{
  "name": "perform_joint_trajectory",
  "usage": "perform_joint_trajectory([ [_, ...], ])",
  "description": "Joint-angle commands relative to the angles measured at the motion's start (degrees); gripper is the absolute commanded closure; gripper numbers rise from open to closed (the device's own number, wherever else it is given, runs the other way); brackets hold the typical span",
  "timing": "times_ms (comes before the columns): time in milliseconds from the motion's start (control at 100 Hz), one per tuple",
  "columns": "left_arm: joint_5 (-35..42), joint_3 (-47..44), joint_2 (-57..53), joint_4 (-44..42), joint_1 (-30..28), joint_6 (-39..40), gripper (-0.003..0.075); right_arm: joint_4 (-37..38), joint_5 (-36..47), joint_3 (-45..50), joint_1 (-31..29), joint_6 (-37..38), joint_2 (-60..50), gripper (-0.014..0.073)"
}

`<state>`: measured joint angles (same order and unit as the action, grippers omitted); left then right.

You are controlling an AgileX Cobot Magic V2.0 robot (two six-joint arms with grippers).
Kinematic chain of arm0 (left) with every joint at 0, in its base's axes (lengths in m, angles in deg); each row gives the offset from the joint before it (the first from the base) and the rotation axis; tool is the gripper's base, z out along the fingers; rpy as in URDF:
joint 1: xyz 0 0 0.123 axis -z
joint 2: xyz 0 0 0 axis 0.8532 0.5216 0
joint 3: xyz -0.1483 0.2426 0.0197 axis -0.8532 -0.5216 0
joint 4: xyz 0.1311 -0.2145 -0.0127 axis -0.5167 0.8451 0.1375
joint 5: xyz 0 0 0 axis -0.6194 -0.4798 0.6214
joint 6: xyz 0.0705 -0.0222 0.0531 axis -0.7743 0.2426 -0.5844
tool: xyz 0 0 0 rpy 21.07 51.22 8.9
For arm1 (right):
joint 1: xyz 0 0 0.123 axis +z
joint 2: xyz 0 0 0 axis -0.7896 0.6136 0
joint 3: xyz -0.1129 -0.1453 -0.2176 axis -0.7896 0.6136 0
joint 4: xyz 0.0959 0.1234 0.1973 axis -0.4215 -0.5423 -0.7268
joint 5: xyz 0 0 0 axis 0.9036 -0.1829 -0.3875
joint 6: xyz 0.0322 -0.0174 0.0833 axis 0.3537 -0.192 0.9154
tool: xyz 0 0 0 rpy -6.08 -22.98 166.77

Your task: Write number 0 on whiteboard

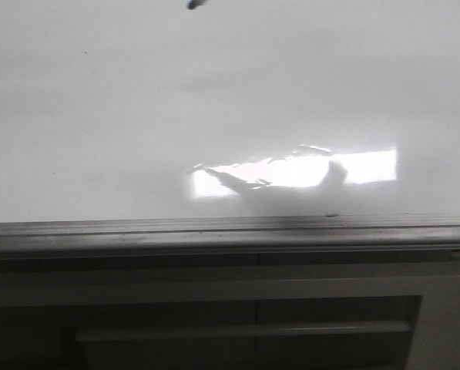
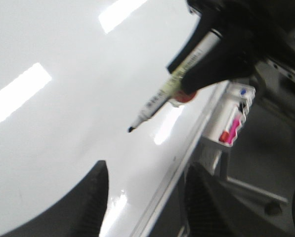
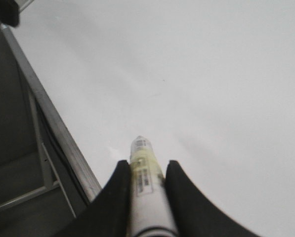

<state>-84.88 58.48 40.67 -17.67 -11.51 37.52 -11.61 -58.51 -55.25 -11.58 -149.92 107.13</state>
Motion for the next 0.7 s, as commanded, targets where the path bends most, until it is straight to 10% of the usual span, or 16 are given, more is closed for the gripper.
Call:
perform_joint_trajectory([
  [0,10.3,-3.7,-4.6,0.4,-1.5,5.8,0.0492,-1.1,8.4,3.8,-0.6,0.7,-7.0,0.065],
  [200,21.7,-16.4,-13.8,2.9,-6.0,11.1,0.0737,-2.4,21.4,12.2,-0.6,0.7,-16.1,0.065],
  [690,27.1,-22.5,-17.6,7.2,-7.3,11.1,0.074,-2.4,30.9,6.4,-0.6,0.6,-1.8,0.0651],
])
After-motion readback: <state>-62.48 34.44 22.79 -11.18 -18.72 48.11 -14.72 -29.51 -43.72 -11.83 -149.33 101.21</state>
